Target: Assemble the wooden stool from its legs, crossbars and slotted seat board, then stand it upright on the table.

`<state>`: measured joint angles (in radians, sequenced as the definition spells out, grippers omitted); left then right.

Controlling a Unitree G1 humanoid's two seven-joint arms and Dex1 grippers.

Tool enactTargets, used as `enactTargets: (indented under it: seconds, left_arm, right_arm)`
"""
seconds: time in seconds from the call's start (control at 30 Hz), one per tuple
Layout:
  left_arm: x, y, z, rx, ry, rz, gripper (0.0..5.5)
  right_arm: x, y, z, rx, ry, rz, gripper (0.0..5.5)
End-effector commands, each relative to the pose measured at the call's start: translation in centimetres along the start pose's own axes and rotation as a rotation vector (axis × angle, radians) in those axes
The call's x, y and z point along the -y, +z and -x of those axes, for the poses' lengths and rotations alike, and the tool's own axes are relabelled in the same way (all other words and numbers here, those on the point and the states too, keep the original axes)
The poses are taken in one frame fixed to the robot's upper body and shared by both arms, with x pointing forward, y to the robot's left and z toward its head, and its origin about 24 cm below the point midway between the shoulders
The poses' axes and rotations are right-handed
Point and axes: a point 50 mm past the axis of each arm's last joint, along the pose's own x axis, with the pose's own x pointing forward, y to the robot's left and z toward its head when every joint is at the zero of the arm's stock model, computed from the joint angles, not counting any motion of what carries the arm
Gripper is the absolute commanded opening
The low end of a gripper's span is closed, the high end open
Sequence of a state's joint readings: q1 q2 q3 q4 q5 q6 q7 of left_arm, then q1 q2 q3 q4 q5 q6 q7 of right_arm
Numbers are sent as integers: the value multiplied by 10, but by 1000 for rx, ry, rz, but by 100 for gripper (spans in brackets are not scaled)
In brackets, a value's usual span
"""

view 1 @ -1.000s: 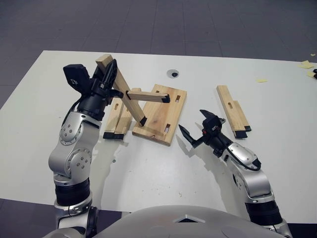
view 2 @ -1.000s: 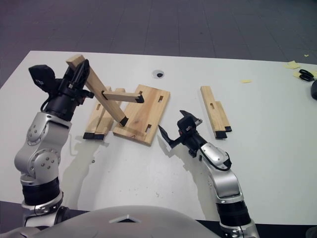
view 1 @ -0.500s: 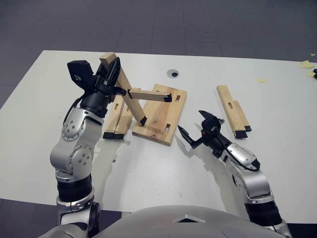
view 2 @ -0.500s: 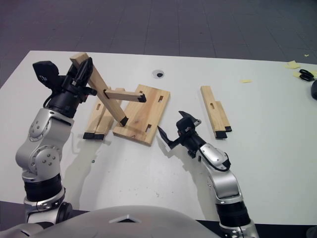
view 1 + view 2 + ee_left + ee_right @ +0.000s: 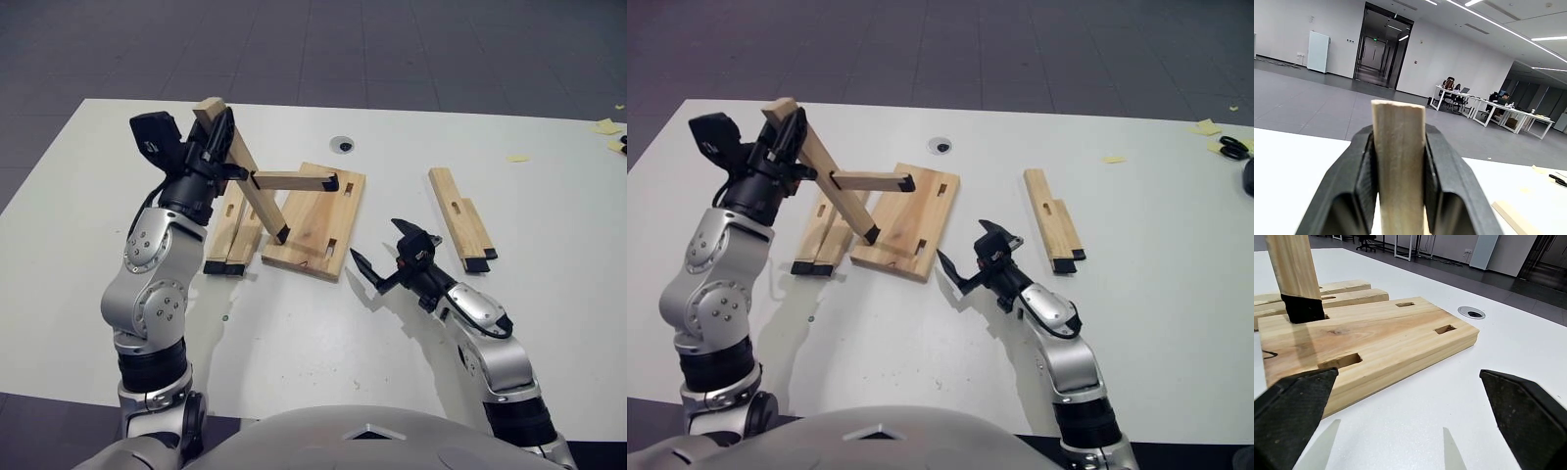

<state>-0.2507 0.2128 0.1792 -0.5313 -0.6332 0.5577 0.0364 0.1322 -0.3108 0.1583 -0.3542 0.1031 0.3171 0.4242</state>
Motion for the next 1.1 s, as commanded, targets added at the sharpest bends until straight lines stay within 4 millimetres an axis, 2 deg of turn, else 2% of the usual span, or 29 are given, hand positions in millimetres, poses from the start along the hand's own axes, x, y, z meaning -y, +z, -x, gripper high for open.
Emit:
enactTargets:
  seconds: [0.03,0.17,0.4,0.53,0.93,1.1]
  left_arm:
    - [11,25,-6,101,-50,7,103]
    - [9,24,-7,87,-54,7,103]
    - [-7,-11,5,-29,25,1,103]
    - [-12,-20,9,-47,65,23,103]
    - [-13,-15,4,-9,68,38,103]
    - [-6,-2,-2,42,34,24,103]
  right_arm:
    - [0,-1,0,-3,-6,-2,540]
    - [-1,-1,-1,0,-10,-5,540]
    - [1,-1,-1,1,-14,-1,540]
    - [2,-1,-1,1,-16,0,540]
    - [0,-1,-2,2,-12,-3,540]
    - [-1,-1,-2,1,-7,-4,540]
